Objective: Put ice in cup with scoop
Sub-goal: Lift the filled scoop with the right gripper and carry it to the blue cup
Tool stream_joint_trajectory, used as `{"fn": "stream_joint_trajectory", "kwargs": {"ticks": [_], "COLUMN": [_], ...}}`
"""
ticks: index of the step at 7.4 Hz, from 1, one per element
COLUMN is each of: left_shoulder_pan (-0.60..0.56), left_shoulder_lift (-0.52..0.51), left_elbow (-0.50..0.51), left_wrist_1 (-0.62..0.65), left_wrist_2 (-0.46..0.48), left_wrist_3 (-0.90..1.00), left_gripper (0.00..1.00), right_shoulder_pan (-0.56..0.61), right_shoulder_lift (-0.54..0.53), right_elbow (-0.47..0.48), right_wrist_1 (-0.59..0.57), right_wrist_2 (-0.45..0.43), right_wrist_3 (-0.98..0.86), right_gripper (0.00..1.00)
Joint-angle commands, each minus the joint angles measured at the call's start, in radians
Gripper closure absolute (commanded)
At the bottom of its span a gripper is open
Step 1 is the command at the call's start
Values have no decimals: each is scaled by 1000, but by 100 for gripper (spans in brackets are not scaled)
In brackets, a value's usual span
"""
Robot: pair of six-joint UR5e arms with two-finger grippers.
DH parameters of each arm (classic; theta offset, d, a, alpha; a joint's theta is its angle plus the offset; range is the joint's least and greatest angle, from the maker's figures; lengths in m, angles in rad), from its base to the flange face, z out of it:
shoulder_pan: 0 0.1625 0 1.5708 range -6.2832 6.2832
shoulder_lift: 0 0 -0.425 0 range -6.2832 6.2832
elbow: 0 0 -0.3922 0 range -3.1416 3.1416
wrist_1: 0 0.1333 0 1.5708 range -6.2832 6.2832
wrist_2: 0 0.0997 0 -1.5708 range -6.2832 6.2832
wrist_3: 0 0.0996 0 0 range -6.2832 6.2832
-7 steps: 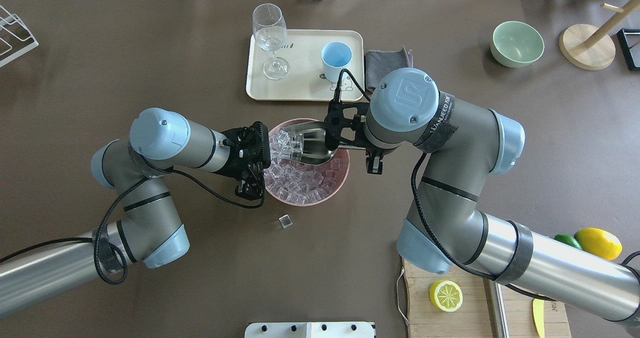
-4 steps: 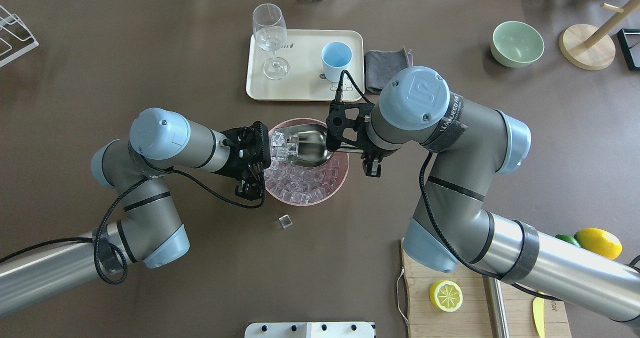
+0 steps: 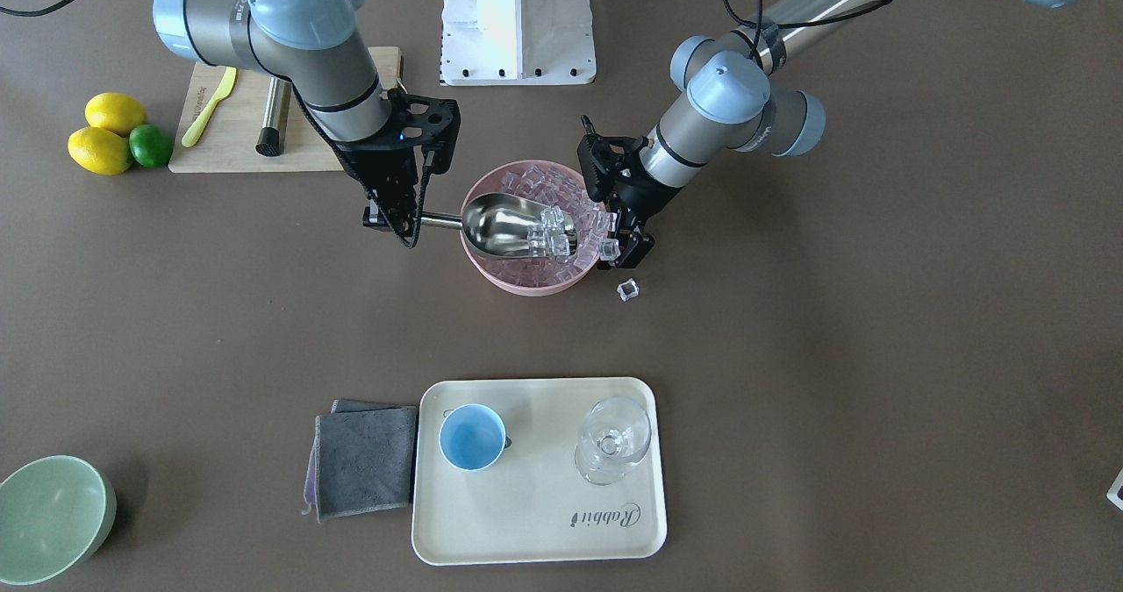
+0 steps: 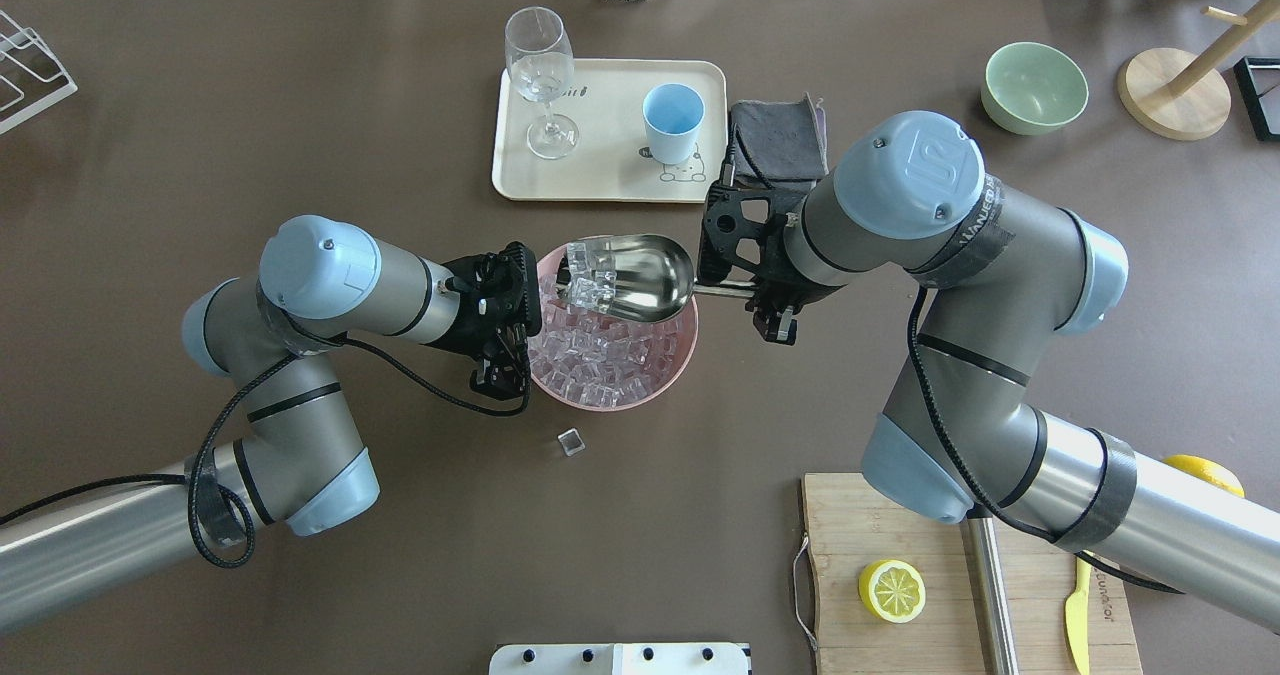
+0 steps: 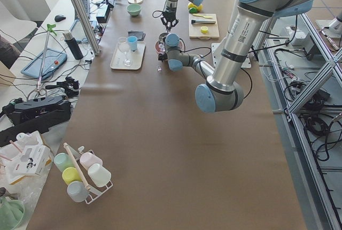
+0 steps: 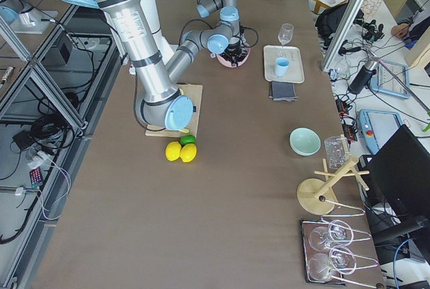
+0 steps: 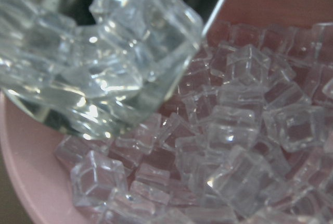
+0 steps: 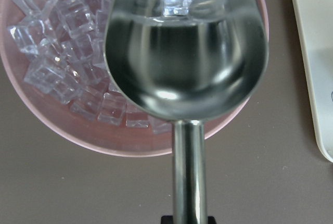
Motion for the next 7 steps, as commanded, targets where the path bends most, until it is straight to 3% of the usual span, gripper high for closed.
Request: {"fn": "stream_joint_trajectory", "kwargs": {"ticks": [1,4,7], "left_shoulder_pan": [0,-23,-32], "left_shoulder_lift": [0,11,14], "left_elbow": [0,-6,-5], "left_wrist_1": [0,2,2], "left_wrist_2": [-1,-28,-36], "left_wrist_3": [0,1,6], "left_gripper": [1,1,1], "right_shoulder_pan": [58,165,222], "right_shoulder_lift": [-52,-84,-63], "right_elbow": [3,55,97], "right_wrist_1": [87,76,-96], "right_wrist_2": [80,146,144], "right_wrist_3": [53,245,334], "right_gripper": [100,100,100]}}
